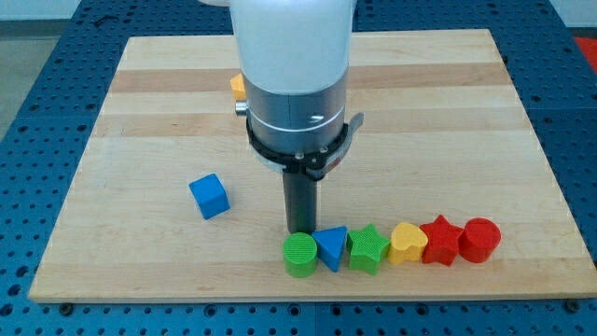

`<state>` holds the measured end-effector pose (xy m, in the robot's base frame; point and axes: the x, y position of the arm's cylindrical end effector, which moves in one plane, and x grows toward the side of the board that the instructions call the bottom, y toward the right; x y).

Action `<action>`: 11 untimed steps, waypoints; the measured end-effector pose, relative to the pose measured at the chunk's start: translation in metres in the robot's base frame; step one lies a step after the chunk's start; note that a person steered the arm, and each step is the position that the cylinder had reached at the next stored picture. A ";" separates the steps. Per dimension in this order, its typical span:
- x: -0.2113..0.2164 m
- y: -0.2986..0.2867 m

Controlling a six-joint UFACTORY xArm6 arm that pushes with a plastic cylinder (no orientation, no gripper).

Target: Move blue cube towards down

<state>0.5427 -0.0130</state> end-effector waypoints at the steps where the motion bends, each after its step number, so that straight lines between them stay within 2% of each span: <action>1: -0.041 -0.005; 2: -0.069 -0.037; 4: -0.061 -0.116; 7: -0.032 -0.127; 9: -0.029 -0.169; 11: -0.014 -0.151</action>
